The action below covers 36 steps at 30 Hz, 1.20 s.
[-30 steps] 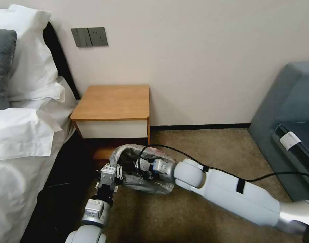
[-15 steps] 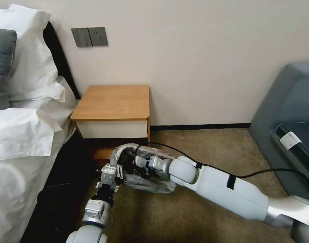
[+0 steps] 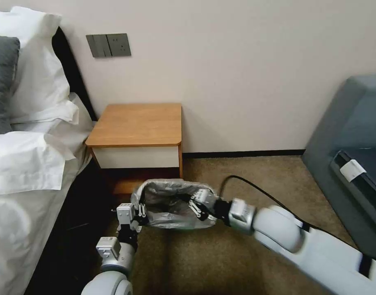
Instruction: Pick up the garbage bag from the table and place it over the trash can.
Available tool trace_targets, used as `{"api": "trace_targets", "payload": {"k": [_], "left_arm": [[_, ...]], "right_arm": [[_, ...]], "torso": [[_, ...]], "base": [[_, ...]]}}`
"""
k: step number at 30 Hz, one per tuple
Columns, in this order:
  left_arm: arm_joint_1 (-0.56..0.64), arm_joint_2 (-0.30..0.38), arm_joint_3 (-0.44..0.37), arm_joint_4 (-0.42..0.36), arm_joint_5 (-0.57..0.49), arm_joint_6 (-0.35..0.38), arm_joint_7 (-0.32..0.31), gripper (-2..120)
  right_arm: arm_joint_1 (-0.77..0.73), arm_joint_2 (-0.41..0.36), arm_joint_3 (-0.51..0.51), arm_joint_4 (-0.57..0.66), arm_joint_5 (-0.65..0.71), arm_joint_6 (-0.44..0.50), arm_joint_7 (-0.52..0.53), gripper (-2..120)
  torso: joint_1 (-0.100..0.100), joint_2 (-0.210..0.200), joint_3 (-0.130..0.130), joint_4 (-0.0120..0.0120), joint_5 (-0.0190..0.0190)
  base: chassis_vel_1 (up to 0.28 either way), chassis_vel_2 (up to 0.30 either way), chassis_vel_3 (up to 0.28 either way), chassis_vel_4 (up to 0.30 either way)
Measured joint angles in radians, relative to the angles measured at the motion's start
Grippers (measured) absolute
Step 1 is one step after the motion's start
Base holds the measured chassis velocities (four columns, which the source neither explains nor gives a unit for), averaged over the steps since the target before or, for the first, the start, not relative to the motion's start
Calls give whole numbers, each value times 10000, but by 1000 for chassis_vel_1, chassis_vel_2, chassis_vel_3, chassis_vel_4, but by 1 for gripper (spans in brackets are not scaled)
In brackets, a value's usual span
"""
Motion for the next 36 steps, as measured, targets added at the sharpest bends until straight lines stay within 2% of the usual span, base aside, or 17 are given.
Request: {"api": "trace_targets", "payload": {"k": [1, 3, 5, 6, 9, 10, 12, 13, 19, 21, 23, 25, 27, 28, 30, 33, 36], "left_arm": [[0, 0, 0, 0, 0, 0, 0, 7], [-3, 43, -48, 131, -483, 285, -40, 7], [-11, 134, -69, 251, -809, 525, -42, 7], [-11, 134, -69, 251, -809, 525, -42, 7], [-41, 373, -63, 380, -1347, 961, -56, 7], [-41, 373, -63, 380, -1347, 961, -56, 7], [-148, 471, -66, 661, -1508, 1142, -80, 7], [-148, 471, -66, 661, -1508, 1142, -80, 7], [-147, 475, 19, 986, -1573, 1240, -109, 7], [-141, 469, 29, 1011, -1573, 1241, -110, 7], [-141, 433, 38, 1112, -1570, 1223, -112, 7], [-141, 420, 40, 1138, -1571, 1211, -112, 7], [-111, 390, 39, 1180, -1568, 1162, -96, 8], [-66, 358, 37, 1200, -1548, 1096, -79, 15], [-17, 306, 46, 1201, -1530, 1021, -62, 19], [41, 233, 44, 1125, -1480, 942, -46, 27], [59, 135, 68, 923, -1460, 922, -43, 42]], "right_arm": [[0, 0, 0, 0, 0, 0, 0, 0], [-1130, 682, 1394, 386, 14, 154, 180, 0], [-2075, 1419, 2499, 478, 49, 301, 265, 8], [-2075, 1419, 2499, 478, 49, 301, 265, 8], [-3241, 2446, 3771, 471, 139, 530, 285, 22], [-3241, 2446, 3771, 471, 139, 530, 285, 22], [-3860, 3185, 4585, 361, 292, 627, 265, 34], [-3860, 3185, 4585, 361, 292, 627, 265, 34], [-4165, 3684, 4979, 256, 356, 636, 234, 55], [-4182, 3719, 4997, 258, 351, 637, 227, 57], [-4255, 3808, 5041, 326, 278, 637, 167, 72], [-4300, 3834, 5042, 371, 250, 636, 141, 76], [-4415, 3869, 5042, 444, 174, 654, 77, 86], [-4480, 3874, 5048, 461, 121, 686, 19, 91], [-4533, 3875, 5049, 468, 62, 715, -34, 96], [-4595, 3888, 5022, 508, -12, 733, -120, 100], [-4688, 4014, 4854, 458, -247, 830, -221, 100]], "torso": [[0, 0, 0, 0, 0], [0, 0, 1, 3, -1], [0, 1, 0, 2, 1], [0, 1, 0, 2, 1], [0, 0, 0, -2, 3], [0, 0, 0, -2, 3], [0, 0, 0, -1, 0], [0, 0, 0, -1, 0], [1, 0, 1, 0, -1], [0, 0, 1, 0, 0], [0, 0, 1, 1, 0], [1, 0, 1, 1, 0], [0, 0, 1, 0, 0], [0, 0, 1, 0, 0], [0, 0, 0, 0, 0], [0, 0, 1, 1, 0], [0, 0, 1, 0, 1]], "base": [[0, 0, 0, 0], [0, 0, 0, 0], [0, 0, 0, 0], [0, 0, 0, 0], [0, 0, 0, 0], [0, 0, 0, 0], [0, 0, 0, 0], [0, 0, 0, 0], [0, 0, 0, 0], [0, 0, 0, 0], [0, 0, 0, 0], [0, 0, 0, 0], [0, 0, 0, 0], [0, 0, 0, 0], [0, 0, 0, 0], [0, 0, 0, 0], [0, 0, 0, 0]]}}
